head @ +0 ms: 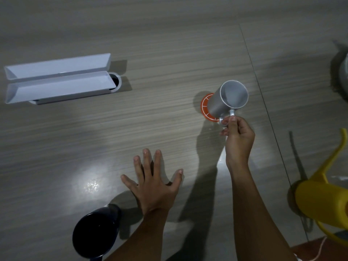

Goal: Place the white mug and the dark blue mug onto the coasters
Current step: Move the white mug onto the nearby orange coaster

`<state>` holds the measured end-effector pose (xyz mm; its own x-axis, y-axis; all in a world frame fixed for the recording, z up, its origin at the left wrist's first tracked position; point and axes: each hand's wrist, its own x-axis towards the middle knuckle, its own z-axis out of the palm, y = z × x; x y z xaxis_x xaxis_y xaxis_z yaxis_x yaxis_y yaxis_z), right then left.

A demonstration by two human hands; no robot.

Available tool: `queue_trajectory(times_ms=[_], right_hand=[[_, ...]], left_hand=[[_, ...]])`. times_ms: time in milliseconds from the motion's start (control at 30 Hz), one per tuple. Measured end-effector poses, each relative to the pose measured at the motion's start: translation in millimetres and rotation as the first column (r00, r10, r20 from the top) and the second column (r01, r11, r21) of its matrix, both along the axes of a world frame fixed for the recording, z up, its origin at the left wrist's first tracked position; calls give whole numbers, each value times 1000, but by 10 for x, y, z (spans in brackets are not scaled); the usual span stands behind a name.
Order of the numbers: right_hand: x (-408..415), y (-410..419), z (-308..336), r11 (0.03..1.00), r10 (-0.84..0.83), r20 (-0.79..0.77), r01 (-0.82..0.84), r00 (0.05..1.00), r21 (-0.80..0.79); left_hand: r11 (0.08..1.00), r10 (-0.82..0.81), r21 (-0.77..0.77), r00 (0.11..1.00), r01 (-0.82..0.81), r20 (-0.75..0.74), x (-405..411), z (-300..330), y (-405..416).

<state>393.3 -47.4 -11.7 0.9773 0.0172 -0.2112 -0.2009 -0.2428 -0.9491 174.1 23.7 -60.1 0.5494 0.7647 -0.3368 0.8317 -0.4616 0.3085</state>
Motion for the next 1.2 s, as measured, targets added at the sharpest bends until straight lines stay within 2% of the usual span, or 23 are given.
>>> queue_trajectory(times_ms=[400, 1200], right_hand=[[47, 7, -51, 999, 33, 45, -32, 998, -36], [36, -45, -112, 998, 45, 31, -43, 999, -53]], left_hand=[[1000, 5, 8, 1000, -5, 4, 2, 3, -3], [1000, 21, -1, 1000, -21, 20, 7, -9, -7]])
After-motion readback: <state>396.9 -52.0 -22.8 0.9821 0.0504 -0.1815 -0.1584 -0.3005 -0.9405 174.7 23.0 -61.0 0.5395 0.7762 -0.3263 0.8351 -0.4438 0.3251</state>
